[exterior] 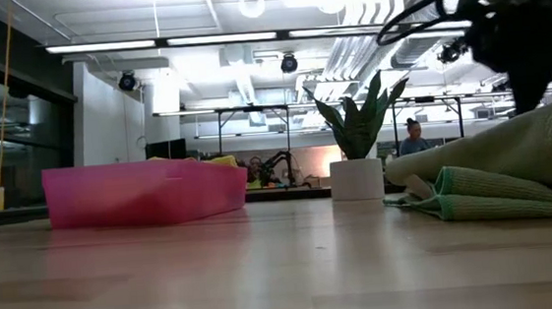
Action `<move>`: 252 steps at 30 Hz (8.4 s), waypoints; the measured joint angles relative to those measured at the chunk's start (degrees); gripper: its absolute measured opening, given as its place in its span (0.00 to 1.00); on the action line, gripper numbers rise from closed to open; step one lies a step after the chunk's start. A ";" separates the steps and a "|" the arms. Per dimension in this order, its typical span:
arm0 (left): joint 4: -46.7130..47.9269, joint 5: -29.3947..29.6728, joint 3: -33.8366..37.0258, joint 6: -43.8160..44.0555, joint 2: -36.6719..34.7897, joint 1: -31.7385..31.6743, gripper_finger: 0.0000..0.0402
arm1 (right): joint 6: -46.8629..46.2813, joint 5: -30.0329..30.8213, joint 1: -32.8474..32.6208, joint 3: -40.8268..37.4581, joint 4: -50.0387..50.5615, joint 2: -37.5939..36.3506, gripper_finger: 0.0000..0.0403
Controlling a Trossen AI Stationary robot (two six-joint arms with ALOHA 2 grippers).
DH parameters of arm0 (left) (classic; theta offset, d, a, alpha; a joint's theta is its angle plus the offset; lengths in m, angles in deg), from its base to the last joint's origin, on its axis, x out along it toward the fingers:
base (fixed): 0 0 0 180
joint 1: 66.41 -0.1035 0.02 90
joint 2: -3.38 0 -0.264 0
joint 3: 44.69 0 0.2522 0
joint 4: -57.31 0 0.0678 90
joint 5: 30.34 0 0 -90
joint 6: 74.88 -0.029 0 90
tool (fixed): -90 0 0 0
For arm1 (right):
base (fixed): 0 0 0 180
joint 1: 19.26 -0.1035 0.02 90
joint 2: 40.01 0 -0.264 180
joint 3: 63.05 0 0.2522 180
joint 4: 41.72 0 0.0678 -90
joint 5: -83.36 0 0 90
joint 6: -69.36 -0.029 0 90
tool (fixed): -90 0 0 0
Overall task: Fold microfiber towels
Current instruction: Fold the green microfiber cloth, then put the green microfiber cloth into the pink bin
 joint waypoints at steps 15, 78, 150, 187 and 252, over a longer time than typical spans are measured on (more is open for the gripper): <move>1.20 0.38 0.00 2.40 0.07 -0.02 0.44 | -5.73 0.36 -4.71 1.61 -4.99 6.39 0.05; 2.56 -5.63 0.02 7.43 18.36 -0.17 0.44 | 7.84 7.77 17.63 -10.97 -26.70 7.05 0.00; -25.79 -15.46 -3.32 68.00 52.92 -6.89 0.63 | 12.00 10.25 16.89 -9.30 -9.66 -6.54 0.00; -17.31 -13.35 -2.82 47.54 43.90 -10.47 0.00 | 10.96 10.94 13.74 -9.30 -22.51 -1.05 0.00; 22.76 63.06 16.69 109.90 -4.49 19.80 0.00 | 11.83 8.26 13.55 -9.32 -17.47 -2.49 0.00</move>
